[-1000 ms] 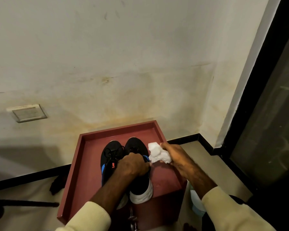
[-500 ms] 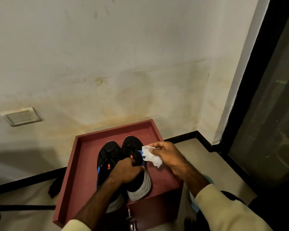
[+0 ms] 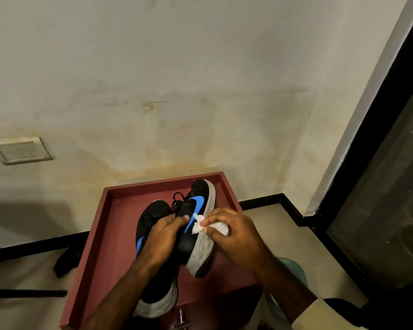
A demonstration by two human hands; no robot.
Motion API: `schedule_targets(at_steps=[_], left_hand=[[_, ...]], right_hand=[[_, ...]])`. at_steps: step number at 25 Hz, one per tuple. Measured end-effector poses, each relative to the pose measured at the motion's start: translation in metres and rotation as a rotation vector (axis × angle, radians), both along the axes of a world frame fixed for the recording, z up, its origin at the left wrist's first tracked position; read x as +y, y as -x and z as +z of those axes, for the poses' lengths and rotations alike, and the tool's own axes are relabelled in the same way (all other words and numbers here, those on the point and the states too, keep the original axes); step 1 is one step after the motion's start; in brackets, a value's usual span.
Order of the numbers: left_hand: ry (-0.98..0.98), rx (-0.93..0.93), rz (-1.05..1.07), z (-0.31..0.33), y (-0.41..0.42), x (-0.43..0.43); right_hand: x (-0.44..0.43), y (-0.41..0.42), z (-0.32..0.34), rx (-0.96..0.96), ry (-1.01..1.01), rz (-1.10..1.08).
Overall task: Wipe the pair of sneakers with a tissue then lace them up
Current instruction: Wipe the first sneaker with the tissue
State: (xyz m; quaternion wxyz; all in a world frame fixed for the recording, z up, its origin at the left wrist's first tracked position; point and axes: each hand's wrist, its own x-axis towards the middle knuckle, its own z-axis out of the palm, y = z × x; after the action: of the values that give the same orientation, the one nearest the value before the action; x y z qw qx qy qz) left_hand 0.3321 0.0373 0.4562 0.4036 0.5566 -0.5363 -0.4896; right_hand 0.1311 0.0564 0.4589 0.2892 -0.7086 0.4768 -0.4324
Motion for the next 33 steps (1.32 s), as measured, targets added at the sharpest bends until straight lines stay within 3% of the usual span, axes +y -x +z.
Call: schedule_targets(at_steps=[5, 10, 14, 18, 21, 25, 29, 33], left_hand=[[0.124, -0.124, -0.013, 0.013, 0.003, -0.006], [0.161, -0.191, 0.017, 0.015, -0.005, -0.013], [0.160, -0.217, -0.067, 0.014, -0.005, -0.016], [0.232, -0.240, -0.103, 0.010, -0.002, -0.015], [0.310, -0.268, -0.124, 0.010, 0.001, -0.014], [0.413, -0.353, -0.193, 0.008, 0.004, -0.009], [0.391, -0.325, -0.144, 0.008, 0.005, -0.010], [0.324, -0.250, -0.027, 0.008, 0.002, -0.015]], right_hand=[[-0.017, 0.001, 0.015, -0.014, 0.033, -0.140], [0.003, -0.006, 0.013, 0.138, 0.174, 0.126], [-0.025, -0.004, 0.014, -0.016, 0.140, -0.189], [-0.017, -0.017, 0.014, 0.000, 0.233, 0.023], [-0.037, -0.007, 0.015, -0.040, 0.147, -0.210], [-0.030, -0.006, 0.014, 0.009, 0.185, -0.055], [-0.038, 0.009, 0.014, 0.002, 0.147, -0.226], [-0.010, -0.007, 0.012, 0.073, 0.210, 0.146]])
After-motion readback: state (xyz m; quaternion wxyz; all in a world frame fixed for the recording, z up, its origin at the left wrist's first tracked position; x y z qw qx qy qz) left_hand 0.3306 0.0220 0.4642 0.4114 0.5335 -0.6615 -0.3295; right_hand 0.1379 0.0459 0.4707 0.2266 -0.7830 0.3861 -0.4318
